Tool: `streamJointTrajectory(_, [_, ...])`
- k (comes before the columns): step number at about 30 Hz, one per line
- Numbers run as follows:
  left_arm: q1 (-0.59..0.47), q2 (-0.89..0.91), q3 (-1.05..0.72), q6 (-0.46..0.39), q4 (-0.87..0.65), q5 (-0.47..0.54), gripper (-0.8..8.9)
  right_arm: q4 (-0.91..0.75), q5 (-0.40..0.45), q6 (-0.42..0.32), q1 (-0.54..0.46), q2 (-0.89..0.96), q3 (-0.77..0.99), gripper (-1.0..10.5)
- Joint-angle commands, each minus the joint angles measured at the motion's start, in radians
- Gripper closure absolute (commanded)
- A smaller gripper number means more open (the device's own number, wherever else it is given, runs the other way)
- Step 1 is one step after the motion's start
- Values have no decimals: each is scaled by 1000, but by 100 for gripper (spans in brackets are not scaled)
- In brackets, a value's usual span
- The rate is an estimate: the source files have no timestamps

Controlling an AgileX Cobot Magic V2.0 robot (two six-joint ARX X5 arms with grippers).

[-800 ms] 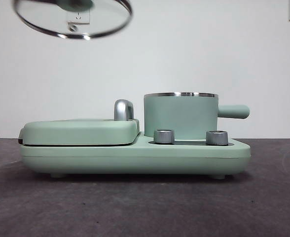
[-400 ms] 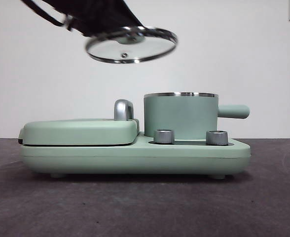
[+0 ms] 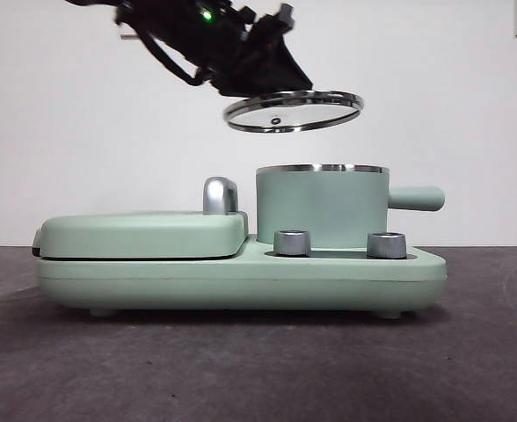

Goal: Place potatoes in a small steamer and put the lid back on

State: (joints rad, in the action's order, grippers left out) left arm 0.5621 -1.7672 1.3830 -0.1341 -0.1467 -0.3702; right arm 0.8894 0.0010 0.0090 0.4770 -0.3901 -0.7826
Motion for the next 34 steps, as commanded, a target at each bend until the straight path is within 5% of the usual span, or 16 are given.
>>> streamJointTrajectory(1, [14, -53, 73, -36, -26, -5, 799, -7, 1, 18, 6, 0, -4, 584])
streamJointTrajectory(34, [35, -205, 143, -142, -34, -15, 799, -49, 3, 18, 5, 0, -4, 584])
